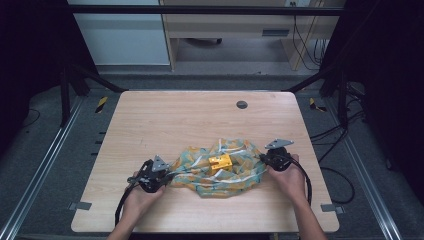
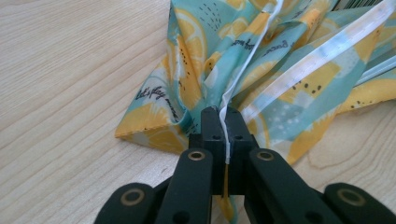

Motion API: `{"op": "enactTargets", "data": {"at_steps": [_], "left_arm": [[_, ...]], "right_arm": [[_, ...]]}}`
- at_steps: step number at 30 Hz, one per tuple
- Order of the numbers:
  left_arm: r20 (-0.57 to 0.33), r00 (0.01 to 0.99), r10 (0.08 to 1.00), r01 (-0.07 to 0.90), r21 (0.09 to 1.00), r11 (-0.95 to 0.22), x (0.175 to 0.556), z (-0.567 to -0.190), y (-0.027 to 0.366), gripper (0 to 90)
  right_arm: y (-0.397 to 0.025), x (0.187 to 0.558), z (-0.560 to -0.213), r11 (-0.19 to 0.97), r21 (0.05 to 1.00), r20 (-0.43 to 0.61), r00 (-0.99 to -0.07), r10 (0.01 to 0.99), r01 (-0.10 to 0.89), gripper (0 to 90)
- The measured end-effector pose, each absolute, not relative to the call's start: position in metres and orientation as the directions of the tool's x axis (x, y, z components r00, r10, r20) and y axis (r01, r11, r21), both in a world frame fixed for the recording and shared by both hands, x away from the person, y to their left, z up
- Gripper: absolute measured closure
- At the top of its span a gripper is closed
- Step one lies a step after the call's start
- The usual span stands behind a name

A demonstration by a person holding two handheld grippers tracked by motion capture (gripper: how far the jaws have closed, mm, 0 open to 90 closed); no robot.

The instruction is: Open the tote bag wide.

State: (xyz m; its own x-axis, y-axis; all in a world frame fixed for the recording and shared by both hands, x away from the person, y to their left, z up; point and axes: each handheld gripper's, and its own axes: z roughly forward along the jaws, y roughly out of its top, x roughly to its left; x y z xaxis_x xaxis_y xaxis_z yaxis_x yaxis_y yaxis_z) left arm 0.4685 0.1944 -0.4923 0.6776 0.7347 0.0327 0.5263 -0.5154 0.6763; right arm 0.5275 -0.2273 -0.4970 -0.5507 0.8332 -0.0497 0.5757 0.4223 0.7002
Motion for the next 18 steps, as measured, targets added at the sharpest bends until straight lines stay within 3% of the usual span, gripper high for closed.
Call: {"op": "enactTargets", "data": {"at_steps": [3, 6, 8, 10, 18], "left_arm": [[0.001, 0.673, 0.739, 0.526, 0.702, -0.480, 0.467, -0.491, 0.198, 86.5], [0.012, 0.665, 0.746, 0.496, 0.740, -0.455, 0.464, -0.482, 0.199, 72.6], [-0.009, 0.674, 0.738, 0.476, 0.769, -0.426, 0.461, -0.475, 0.199, 71.0], [0.032, 0.683, 0.730, 0.447, 0.772, -0.452, 0.459, -0.471, 0.197, 68.3], [0.045, 0.666, 0.745, 0.409, 0.813, -0.414, 0.452, -0.462, 0.197, 47.5]], "right_arm": [[-0.230, 0.527, -0.499, 0.405, 0.715, -0.029, -0.555, 0.831, 0.569, 90.0], [-0.232, 0.523, -0.494, 0.383, 0.748, -0.031, -0.548, 0.836, 0.542, 71.3], [-0.233, 0.517, -0.487, 0.372, 0.776, -0.042, -0.546, 0.837, 0.510, 64.5], [-0.232, 0.513, -0.481, 0.370, 0.787, -0.057, -0.540, 0.840, 0.493, 55.0], [-0.228, 0.501, -0.465, 0.379, 0.811, -0.117, -0.512, 0.851, 0.446, 31.2]]}}
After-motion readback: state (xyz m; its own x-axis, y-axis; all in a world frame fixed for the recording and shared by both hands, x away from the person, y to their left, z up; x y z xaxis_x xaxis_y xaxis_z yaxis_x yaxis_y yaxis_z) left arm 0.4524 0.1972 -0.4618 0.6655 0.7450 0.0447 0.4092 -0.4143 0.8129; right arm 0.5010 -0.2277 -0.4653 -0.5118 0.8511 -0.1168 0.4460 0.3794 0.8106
